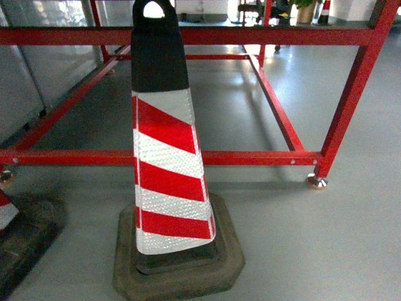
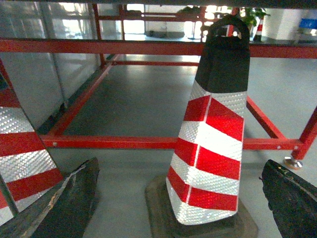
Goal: Pick blue part to blue bin on bottom shelf
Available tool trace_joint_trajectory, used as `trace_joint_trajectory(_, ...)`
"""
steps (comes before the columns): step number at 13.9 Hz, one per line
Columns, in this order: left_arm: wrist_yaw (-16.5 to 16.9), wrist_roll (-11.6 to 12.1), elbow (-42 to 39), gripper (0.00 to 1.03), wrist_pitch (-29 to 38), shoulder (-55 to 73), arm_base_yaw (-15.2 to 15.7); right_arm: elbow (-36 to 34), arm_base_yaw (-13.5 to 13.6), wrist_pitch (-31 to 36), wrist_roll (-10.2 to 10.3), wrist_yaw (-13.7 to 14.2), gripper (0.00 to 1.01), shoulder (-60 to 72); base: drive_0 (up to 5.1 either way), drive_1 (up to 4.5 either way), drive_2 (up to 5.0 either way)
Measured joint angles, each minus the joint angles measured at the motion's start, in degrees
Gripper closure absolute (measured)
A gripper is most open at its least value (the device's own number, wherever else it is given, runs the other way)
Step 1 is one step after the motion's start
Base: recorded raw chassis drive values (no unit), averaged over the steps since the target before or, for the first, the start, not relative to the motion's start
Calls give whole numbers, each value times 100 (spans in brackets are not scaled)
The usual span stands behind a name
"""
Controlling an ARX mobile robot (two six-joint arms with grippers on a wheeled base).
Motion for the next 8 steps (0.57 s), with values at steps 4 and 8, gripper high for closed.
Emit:
trace_joint_trajectory(4, -13, 11, 0, 5, 11, 0, 0, 0, 0, 13, -7, -7, 3, 0, 0, 0, 0)
trace_joint_trajectory(8, -7, 42, 0, 5, 13, 0, 0, 0, 0, 0, -2, -4, 3, 0, 0, 0, 0)
